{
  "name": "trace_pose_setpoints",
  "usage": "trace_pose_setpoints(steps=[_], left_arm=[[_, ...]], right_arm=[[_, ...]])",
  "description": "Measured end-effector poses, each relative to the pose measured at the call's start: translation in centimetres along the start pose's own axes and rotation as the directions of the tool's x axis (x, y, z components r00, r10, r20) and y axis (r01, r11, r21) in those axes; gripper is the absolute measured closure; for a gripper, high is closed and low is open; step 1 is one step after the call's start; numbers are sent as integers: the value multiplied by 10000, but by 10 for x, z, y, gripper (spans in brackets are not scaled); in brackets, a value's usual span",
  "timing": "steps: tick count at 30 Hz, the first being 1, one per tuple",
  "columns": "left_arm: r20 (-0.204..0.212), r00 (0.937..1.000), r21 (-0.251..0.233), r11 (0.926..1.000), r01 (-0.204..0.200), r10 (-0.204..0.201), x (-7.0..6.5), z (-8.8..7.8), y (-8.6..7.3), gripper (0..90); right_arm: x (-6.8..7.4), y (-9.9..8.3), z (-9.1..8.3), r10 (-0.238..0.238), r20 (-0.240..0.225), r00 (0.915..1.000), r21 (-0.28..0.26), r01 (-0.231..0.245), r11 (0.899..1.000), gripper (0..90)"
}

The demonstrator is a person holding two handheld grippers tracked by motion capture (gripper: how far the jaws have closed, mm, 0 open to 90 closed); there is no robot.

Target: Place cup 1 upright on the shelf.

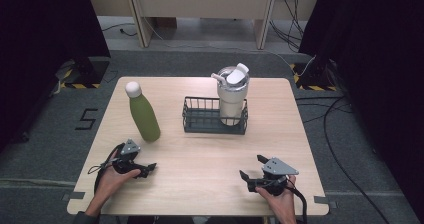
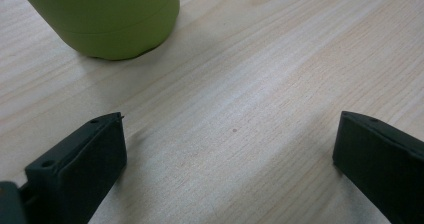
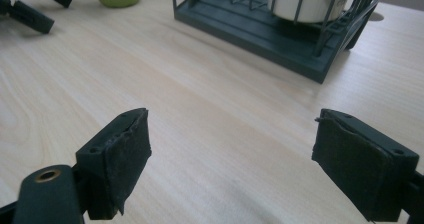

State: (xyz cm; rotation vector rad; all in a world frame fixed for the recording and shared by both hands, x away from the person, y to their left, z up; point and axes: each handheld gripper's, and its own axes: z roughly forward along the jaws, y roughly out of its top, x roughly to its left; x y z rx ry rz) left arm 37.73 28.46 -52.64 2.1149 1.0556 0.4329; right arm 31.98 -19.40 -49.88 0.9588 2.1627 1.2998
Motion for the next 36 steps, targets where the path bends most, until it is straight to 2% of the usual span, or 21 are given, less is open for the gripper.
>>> trace_pose_setpoints(steps=[8, 25, 33, 36], left_arm=[[1, 10000, 1, 10000, -1, 1, 0, 0, 0, 0], [-2, 10000, 3, 10000, -4, 4, 0, 0, 0, 0], [-2, 10000, 2, 10000, -3, 3, 0, 0, 0, 0], [0, 10000, 2, 10000, -3, 3, 0, 0, 0, 0]], right_arm=[[3, -5, 0, -139, 88, 9999, 592, 133, 9982, 153], [7, -13, 0, -176, 177, 9997, 1415, 149, 9898, 156], [8, -18, 0, -104, 289, 9995, 1991, 45, 9800, 156], [8, -21, 1, -97, 362, 9993, 2414, 6, 9704, 154]])
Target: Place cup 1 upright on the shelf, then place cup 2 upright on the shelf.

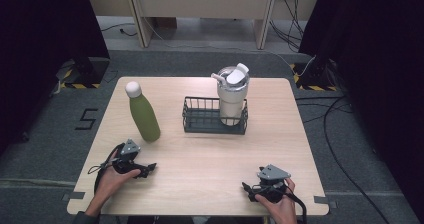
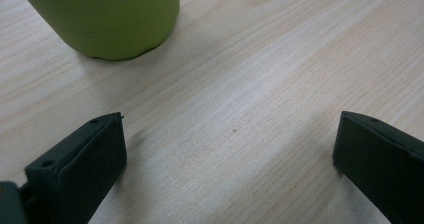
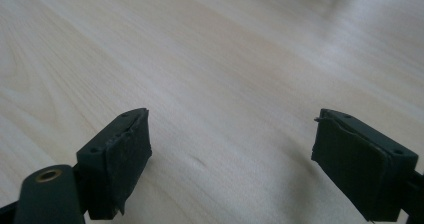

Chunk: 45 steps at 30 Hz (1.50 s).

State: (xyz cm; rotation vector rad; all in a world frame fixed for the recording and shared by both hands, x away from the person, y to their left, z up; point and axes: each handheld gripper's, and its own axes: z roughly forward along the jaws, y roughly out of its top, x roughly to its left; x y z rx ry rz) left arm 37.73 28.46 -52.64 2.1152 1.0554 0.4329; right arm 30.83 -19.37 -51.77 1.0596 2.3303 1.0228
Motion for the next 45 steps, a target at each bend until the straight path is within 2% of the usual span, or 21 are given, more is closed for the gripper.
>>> trace_pose_setpoints(steps=[1, 2, 6, 17, 23, 24, 31, 32, 33, 36, 39, 42, 43, 45], left_arm=[[0, 10000, 0, 10000, 0, 0, 0, 0, 0, 0], [-1, 10000, 2, 10000, -3, 3, 0, 0, 0, 0], [-1, 10000, 3, 10000, -1, 1, 0, 0, 0, 0], [-3, 10000, -13, 10000, 10, -10, 0, 0, 0, 5], [31, 10000, -299, 9995, 44, -43, 1, -3, -1, 108], [-23, 10000, -364, 9993, 84, -85, 2, -4, -1, 143], [-459, 9987, -483, 9986, 201, -223, 6, -5, -1, 150], [-581, 9979, -686, 9973, 247, -287, 8, -7, 0, 150], [-581, 9979, -686, 9973, 247, -287, 8, -7, 0, 150], [-738, 9960, -1286, 9909, 409, -507, 10, -11, 4, 150], [-848, 9947, -1503, 9876, 456, -588, 11, -11, 6, 150], [-982, 9907, -1950, 9780, 737, -942, 16, -10, 6, 151], [-982, 9907, -1950, 9780, 737, -942, 16, -10, 6, 151], [-938, 9899, -2151, 9730, 837, -1059, 20, -9, 8, 151]], right_arm=[[0, 0, 0, 0, 0, 10000, 0, 0, 10000, 154], [0, -1, 1, -4, -20, 10000, 273, 5, 9996, 152], [0, -1, 1, 228, -206, 9995, 379, -220, 9990, 144], [0, -2, 1, 230, -266, 9994, 398, -219, 9990, 140], [0, -2, 1, 230, -271, 9994, 398, -219, 9990, 140], [0, -2, 1, 227, -288, 9993, 405, -215, 9989, 138], [0, -2, 1, 187, -333, 9993, 401, -173, 9990, 136], [0, -2, 1, 189, -334, 9993, 403, -176, 9990, 136], [0, -2, 1, 189, -334, 9993, 403, -176, 9990, 136], [0, -2, 1, 205, -337, 9992, 407, -191, 9990, 135], [0, -2, 1, 198, -336, 9992, 406, -184, 9990, 135], [0, -1, 1, 193, -347, 9992, 416, -179, 9990, 134], [0, -1, 1, 189, -350, 9992, 417, -174, 9990, 133], [0, -1, 1, 181, -353, 9992, 417, -167, 9990, 132]])
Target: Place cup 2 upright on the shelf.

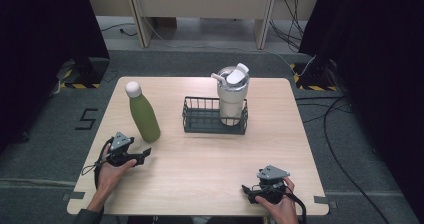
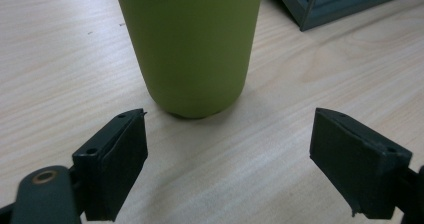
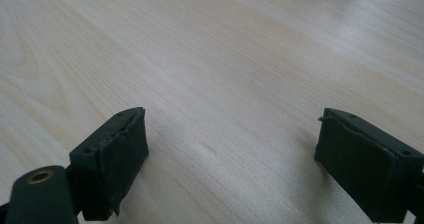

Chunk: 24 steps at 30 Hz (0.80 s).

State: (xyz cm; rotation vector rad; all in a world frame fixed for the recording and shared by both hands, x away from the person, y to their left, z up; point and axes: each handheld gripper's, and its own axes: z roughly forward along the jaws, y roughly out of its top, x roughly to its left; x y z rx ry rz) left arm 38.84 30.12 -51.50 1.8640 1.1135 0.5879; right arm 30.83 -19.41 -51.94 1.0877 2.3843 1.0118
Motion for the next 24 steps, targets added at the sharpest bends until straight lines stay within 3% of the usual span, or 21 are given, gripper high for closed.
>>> trace_pose_setpoints(steps=[24], left_arm=[[-12, 9994, -1245, 9916, 346, -350, 15, 22, 17, 151]], right_arm=[[0, 0, 1, 5, -6, 10000, 7, -5, 10000, 124]])
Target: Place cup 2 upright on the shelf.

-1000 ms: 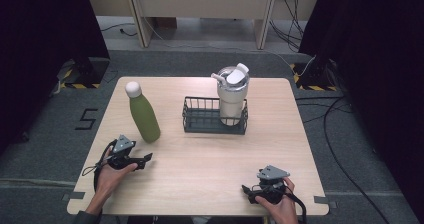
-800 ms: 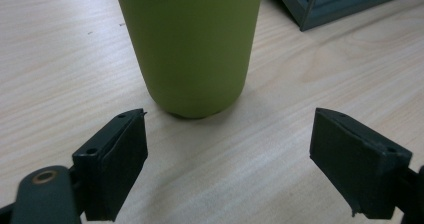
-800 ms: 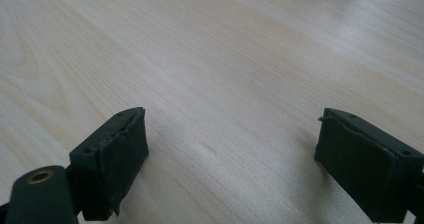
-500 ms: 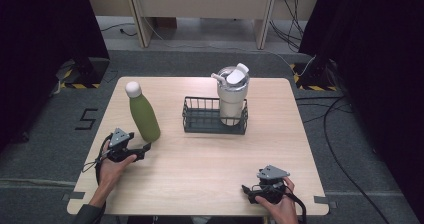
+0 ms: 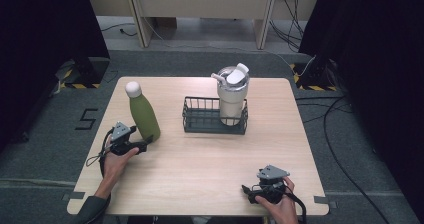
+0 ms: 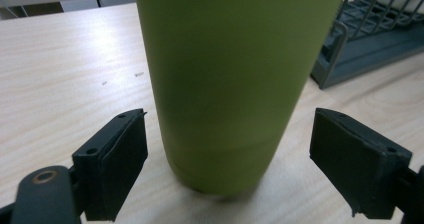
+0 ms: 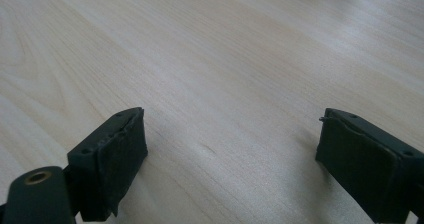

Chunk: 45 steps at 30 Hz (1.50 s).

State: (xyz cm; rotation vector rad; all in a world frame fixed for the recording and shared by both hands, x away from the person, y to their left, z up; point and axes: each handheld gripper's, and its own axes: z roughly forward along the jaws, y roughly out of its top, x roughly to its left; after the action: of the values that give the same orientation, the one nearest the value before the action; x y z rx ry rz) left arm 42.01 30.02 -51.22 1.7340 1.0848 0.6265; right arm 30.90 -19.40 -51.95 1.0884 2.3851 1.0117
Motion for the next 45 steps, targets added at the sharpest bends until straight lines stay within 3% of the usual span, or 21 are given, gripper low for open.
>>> trace_pose_setpoints(steps=[17, 45], left_arm=[[-11, 10000, -495, 9987, 83, -84, -1, 19, 9, 152], [-11, 9996, -1038, 9942, 285, -287, 1, 34, 11, 185]], right_arm=[[0, 0, 0, -3, -16, 10000, 4, 3, 10000, 121], [0, 0, 0, 49, -11, 10000, 16, -49, 10000, 120]])
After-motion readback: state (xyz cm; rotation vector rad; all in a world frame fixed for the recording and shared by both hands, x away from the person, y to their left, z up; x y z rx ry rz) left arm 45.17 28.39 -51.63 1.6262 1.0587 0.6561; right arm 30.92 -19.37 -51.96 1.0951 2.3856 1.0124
